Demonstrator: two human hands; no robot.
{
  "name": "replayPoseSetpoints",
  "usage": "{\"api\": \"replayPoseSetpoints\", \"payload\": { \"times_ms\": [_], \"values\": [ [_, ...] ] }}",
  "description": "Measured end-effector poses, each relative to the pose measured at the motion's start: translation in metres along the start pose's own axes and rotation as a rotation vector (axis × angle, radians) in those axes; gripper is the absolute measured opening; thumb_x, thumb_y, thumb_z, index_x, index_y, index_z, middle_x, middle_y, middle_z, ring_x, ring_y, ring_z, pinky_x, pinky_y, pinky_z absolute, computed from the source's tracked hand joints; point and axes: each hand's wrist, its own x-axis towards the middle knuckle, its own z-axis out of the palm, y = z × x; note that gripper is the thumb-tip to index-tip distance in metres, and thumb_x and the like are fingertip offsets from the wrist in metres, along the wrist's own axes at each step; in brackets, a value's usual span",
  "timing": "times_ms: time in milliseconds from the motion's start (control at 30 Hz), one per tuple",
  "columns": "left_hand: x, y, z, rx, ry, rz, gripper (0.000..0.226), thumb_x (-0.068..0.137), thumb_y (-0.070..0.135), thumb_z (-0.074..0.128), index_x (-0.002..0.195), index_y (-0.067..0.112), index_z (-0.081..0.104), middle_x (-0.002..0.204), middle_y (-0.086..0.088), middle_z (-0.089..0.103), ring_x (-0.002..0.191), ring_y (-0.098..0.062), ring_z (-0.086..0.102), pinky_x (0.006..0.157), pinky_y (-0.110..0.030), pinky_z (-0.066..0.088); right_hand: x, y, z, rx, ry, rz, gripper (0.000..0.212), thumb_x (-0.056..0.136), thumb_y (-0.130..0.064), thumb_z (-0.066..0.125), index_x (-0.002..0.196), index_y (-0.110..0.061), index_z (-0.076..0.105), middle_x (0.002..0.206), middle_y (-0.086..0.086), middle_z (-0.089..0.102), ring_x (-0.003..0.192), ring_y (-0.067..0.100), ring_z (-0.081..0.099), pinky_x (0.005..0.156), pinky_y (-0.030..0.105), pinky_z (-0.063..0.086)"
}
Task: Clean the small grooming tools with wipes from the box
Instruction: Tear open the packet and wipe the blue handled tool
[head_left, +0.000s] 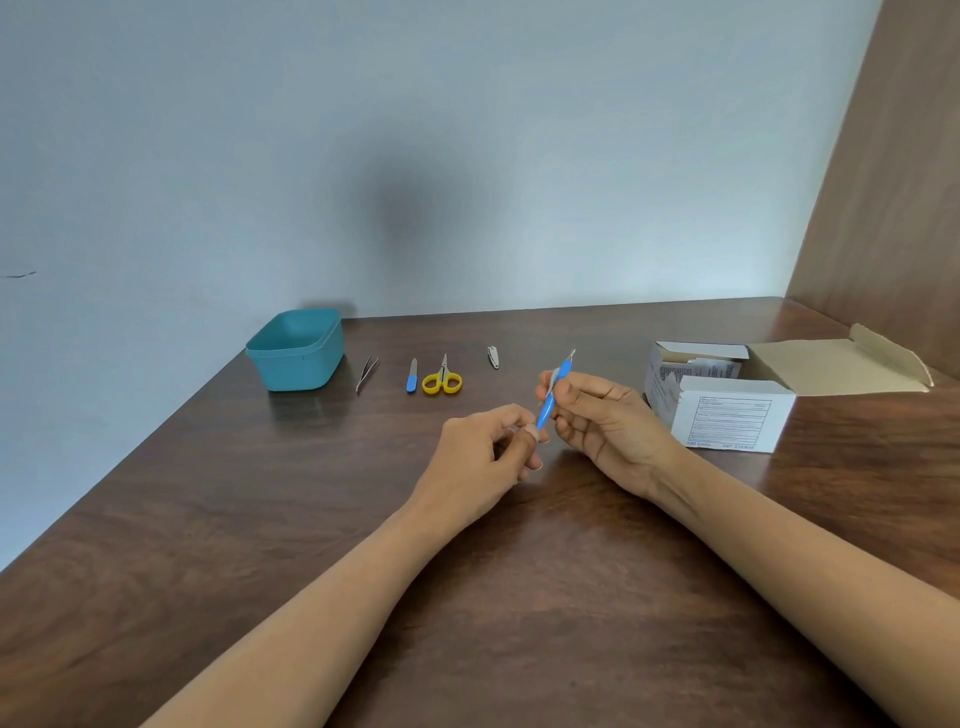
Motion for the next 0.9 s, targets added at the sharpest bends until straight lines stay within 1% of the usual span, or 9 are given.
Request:
{"api": "replayPoseSetpoints", "payload": {
  "times_ms": [100, 233, 333, 433, 500, 567, 633, 800, 900],
  "values": [
    [0.0002, 0.0004, 0.0009, -0.006, -0.003, -0.003, 0.018, 0.096, 0.017, 0.052, 0.092, 0.015, 0.070, 0.067, 0.002, 0.070, 0.057, -0.006, 0.062, 0.062, -0.018, 0.052, 0.0015, -0.0001, 0.0003, 0.069, 0.079, -0.029, 0.015, 0.071, -0.019, 0.067, 0.084, -0.014, 0.073, 0.079, -0.001, 0.071, 0.065, 0.004, 0.062, 0.060, 0.014, 0.050],
    [0.0005, -0.0003, 0.0007, 0.025, -0.017, 0.006, 0.019, 0.095, 0.017, 0.053, 0.087, 0.021, 0.069, 0.064, 0.007, 0.068, 0.057, -0.006, 0.062, 0.066, -0.025, 0.054, 0.0038, -0.0039, -0.0009, 0.181, 0.115, -0.046, 0.010, 0.070, -0.026, 0.067, 0.071, -0.018, 0.073, 0.077, -0.003, 0.069, 0.061, 0.003, 0.057, 0.057, 0.014, 0.049],
    [0.0001, 0.0006, 0.0000, 0.056, -0.024, 0.015, 0.019, 0.095, 0.017, 0.052, 0.087, 0.021, 0.069, 0.063, 0.008, 0.068, 0.061, -0.013, 0.065, 0.068, -0.029, 0.055, 0.0032, -0.0044, -0.0020, 0.144, 0.077, -0.027, 0.012, 0.073, -0.027, 0.066, 0.078, -0.017, 0.070, 0.079, -0.002, 0.069, 0.064, 0.004, 0.058, 0.060, 0.015, 0.050],
    [0.0003, 0.0000, -0.0002, 0.035, -0.002, 0.005, 0.017, 0.094, 0.017, 0.054, 0.086, 0.019, 0.069, 0.062, 0.008, 0.068, 0.060, -0.016, 0.065, 0.068, -0.032, 0.055, 0.0016, 0.0002, -0.0008, 0.019, 0.065, -0.021, 0.018, 0.073, -0.025, 0.067, 0.087, -0.014, 0.069, 0.082, -0.003, 0.070, 0.067, 0.003, 0.060, 0.064, 0.015, 0.048],
    [0.0013, -0.0005, -0.0003, 0.020, 0.004, -0.006, 0.015, 0.093, 0.018, 0.056, 0.087, 0.018, 0.069, 0.062, 0.008, 0.068, 0.057, -0.013, 0.063, 0.066, -0.030, 0.055, 0.0006, 0.0016, 0.0005, -0.042, 0.069, -0.034, 0.021, 0.073, -0.024, 0.068, 0.089, -0.011, 0.070, 0.081, -0.002, 0.070, 0.068, 0.003, 0.060, 0.065, 0.015, 0.046],
    [0.0019, 0.0001, 0.0000, 0.010, -0.003, -0.010, 0.014, 0.093, 0.018, 0.057, 0.087, 0.016, 0.069, 0.064, 0.007, 0.069, 0.054, -0.005, 0.061, 0.063, -0.023, 0.054, -0.0001, 0.0012, 0.0017, -0.058, 0.089, -0.043, 0.020, 0.073, -0.025, 0.069, 0.087, -0.011, 0.070, 0.080, -0.002, 0.070, 0.068, 0.003, 0.060, 0.064, 0.015, 0.045],
    [0.0021, 0.0009, 0.0002, -0.009, -0.004, -0.019, 0.013, 0.093, 0.019, 0.058, 0.087, 0.015, 0.069, 0.065, 0.005, 0.070, 0.053, -0.001, 0.060, 0.060, -0.017, 0.052, 0.0003, 0.0015, 0.0021, -0.043, 0.122, -0.050, 0.019, 0.070, -0.025, 0.070, 0.084, -0.012, 0.071, 0.079, -0.002, 0.070, 0.067, 0.004, 0.059, 0.063, 0.014, 0.045],
    [0.0021, 0.0024, 0.0001, -0.009, 0.004, -0.016, 0.010, 0.090, 0.022, 0.064, 0.085, 0.014, 0.069, 0.067, 0.001, 0.072, 0.053, 0.002, 0.060, 0.058, -0.012, 0.049, 0.0004, 0.0032, 0.0035, 0.016, 0.174, -0.070, 0.014, 0.066, -0.026, 0.072, 0.076, -0.016, 0.074, 0.078, -0.003, 0.071, 0.065, 0.002, 0.059, 0.062, 0.014, 0.046],
    [0.0021, 0.0020, 0.0000, 0.026, 0.022, -0.003, 0.011, 0.087, 0.025, 0.068, 0.081, 0.015, 0.068, 0.065, 0.001, 0.071, 0.052, -0.001, 0.058, 0.057, -0.014, 0.048, -0.0008, 0.0038, 0.0048, 0.015, 0.187, -0.074, 0.011, 0.074, -0.021, 0.071, 0.081, -0.013, 0.072, 0.078, -0.003, 0.070, 0.061, 0.001, 0.059, 0.062, 0.014, 0.044]
  ]
}}
